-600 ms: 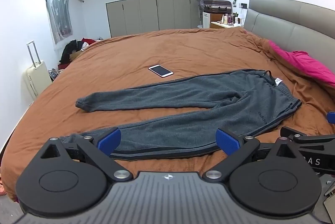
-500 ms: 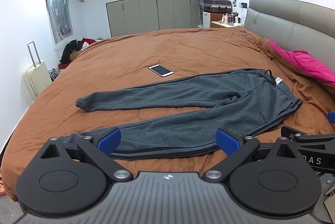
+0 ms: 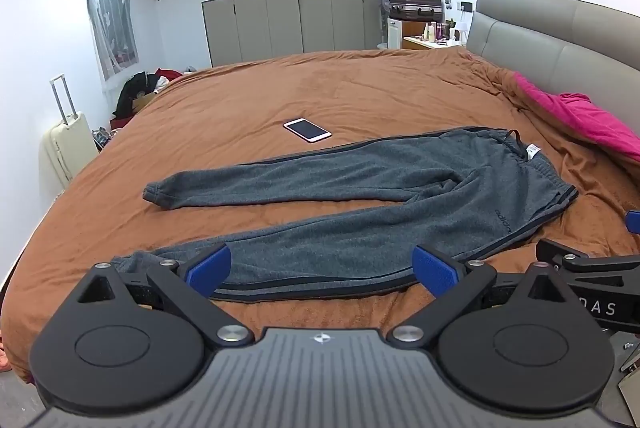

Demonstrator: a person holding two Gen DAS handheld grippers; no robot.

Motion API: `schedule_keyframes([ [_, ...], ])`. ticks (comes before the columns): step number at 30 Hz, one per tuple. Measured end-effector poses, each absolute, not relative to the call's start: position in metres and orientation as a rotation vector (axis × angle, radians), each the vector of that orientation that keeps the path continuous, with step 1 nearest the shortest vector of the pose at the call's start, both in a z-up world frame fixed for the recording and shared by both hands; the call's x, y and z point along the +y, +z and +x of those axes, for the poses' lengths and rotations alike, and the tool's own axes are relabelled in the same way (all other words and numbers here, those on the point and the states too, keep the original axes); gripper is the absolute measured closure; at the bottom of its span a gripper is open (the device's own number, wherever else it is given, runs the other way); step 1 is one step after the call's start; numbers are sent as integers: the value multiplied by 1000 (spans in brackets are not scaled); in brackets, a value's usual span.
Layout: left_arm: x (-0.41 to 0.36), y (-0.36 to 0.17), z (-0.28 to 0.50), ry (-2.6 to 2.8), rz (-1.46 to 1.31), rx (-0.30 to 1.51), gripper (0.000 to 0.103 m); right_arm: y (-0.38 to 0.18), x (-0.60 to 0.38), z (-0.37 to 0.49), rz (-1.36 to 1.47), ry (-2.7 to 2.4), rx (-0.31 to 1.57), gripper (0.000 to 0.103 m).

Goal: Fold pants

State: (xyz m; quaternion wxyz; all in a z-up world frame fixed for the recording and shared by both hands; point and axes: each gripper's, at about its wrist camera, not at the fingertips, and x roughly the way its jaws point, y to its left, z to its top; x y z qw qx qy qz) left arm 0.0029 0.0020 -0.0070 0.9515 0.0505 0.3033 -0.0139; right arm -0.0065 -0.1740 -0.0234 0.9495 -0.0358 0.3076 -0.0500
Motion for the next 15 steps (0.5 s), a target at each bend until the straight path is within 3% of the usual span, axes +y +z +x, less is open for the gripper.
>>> schedule_keyframes([
  [15,2,-9,3,-13,92,623,0,-22,-170,-7,-72,-97,626,5],
])
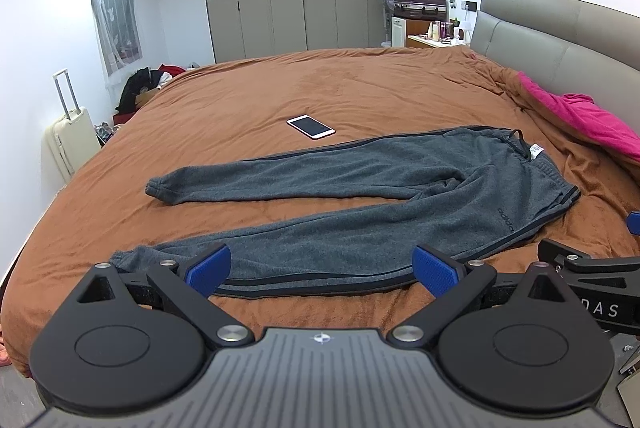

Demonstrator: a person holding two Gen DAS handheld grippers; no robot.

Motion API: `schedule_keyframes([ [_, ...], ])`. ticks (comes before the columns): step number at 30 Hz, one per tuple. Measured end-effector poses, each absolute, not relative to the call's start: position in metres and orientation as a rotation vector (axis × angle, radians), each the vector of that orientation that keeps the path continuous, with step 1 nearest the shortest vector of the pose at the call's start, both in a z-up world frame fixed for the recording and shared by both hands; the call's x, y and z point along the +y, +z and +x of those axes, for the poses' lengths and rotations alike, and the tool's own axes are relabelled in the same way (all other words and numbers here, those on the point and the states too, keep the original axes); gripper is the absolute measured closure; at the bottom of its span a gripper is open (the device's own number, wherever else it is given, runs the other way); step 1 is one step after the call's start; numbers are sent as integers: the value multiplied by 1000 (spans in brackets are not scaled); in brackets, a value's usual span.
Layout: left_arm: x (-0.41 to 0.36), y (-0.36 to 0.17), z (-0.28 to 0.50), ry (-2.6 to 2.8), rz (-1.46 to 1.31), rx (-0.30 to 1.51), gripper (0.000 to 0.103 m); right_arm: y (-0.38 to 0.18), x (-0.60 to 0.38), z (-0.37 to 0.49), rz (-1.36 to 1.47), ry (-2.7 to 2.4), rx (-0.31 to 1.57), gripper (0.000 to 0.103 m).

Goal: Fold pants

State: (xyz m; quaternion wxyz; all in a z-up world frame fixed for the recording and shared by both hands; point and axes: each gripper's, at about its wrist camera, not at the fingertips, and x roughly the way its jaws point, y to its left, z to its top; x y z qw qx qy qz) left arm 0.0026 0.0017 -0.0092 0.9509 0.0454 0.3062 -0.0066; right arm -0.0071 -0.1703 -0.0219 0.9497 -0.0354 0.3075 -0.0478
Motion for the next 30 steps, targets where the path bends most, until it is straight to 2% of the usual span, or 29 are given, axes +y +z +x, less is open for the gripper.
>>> schedule_keyframes([
  [30,5,-10,1,-8,93,633,0,-23,-169,-9,-73,-91,626,5],
])
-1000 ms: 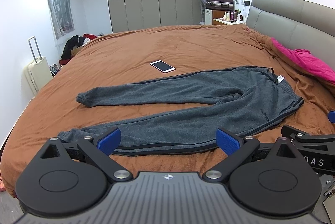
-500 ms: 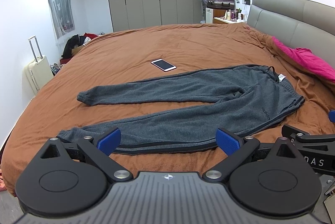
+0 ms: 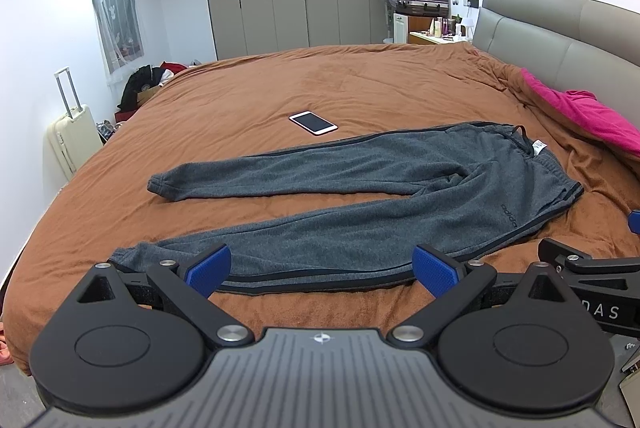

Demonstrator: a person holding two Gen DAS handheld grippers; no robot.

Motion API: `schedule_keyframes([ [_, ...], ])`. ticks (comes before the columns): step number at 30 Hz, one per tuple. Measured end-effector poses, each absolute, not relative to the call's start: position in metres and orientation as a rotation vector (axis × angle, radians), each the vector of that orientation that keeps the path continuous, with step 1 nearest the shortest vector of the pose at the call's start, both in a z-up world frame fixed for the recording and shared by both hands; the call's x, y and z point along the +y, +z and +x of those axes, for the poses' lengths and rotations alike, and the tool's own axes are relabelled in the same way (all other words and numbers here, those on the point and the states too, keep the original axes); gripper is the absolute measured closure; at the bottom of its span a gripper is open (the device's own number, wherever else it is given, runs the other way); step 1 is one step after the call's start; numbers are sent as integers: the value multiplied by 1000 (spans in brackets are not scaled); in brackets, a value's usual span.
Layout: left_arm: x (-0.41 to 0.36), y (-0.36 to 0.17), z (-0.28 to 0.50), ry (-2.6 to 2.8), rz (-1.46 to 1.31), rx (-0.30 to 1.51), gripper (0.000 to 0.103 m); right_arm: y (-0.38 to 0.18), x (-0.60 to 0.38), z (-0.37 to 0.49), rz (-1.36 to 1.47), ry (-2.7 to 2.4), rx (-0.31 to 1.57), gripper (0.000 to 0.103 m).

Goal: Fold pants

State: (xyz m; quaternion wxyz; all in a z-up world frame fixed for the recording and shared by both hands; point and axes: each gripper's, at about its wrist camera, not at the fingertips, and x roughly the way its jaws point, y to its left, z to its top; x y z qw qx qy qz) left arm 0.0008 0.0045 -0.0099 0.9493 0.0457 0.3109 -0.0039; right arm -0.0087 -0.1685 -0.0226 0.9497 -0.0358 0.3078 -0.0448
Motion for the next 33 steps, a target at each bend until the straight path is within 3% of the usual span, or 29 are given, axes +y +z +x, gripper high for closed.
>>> schedule_keyframes([
  [33,11,-12,4,-42,62,646,0,-25,-167,-9,-75,-87,602,5],
])
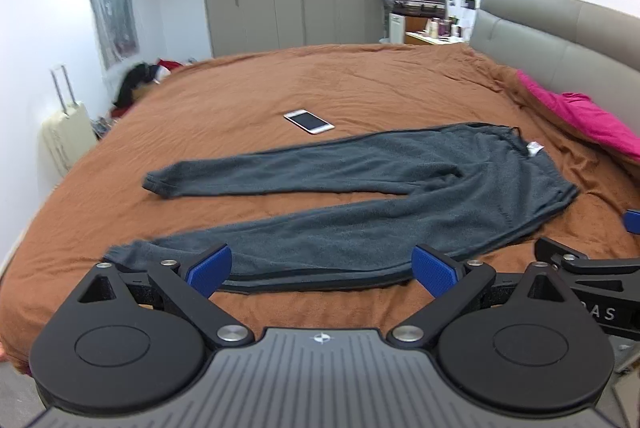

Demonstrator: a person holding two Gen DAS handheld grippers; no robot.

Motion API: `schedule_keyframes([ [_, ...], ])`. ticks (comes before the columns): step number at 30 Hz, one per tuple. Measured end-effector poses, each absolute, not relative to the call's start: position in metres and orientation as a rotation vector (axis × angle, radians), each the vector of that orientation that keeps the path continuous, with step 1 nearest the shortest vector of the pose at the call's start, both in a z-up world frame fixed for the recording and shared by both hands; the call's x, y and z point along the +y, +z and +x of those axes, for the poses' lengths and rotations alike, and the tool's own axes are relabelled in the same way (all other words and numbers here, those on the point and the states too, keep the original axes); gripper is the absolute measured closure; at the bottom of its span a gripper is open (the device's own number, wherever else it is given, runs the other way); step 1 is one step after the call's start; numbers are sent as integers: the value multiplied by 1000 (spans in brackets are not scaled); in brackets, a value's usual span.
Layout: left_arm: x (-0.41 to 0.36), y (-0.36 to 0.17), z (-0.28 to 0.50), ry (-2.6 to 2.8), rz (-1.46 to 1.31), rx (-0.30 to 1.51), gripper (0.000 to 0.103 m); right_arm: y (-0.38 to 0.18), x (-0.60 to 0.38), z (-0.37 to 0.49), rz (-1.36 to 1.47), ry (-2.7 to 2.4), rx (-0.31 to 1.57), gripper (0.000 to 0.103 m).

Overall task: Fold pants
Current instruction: 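Move the left tool to a pant leg cuff while the right tool approaches the waistband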

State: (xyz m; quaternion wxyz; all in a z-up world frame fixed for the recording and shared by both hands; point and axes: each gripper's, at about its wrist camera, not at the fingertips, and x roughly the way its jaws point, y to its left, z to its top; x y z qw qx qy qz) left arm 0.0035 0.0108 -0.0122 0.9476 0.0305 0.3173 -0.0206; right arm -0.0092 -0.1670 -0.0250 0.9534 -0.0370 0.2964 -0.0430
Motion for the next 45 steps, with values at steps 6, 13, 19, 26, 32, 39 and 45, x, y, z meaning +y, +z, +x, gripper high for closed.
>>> schedule_keyframes([
  [6,38,-25,15,43,-21,650,0,-33,-178,-8,-47,-93,511,5],
  [13,86,-52,41,230,-61,624,0,-56,-220,14,46,-136,401,5],
  [19,130,-80,63,406,-110,639,0,-79,-256,40,34,-174,331,5],
  [26,164,-112,80,467,-135,633,0,-122,-304,80,56,-203,361,5],
  [32,178,-140,96,523,-125,635,0,-159,-323,112,-29,-222,458,12],
  [39,182,-172,114,460,-139,677,0,-191,-335,140,-20,-215,544,7],
  [45,211,-193,124,337,-417,676,0,-214,-351,153,33,-222,629,10],
])
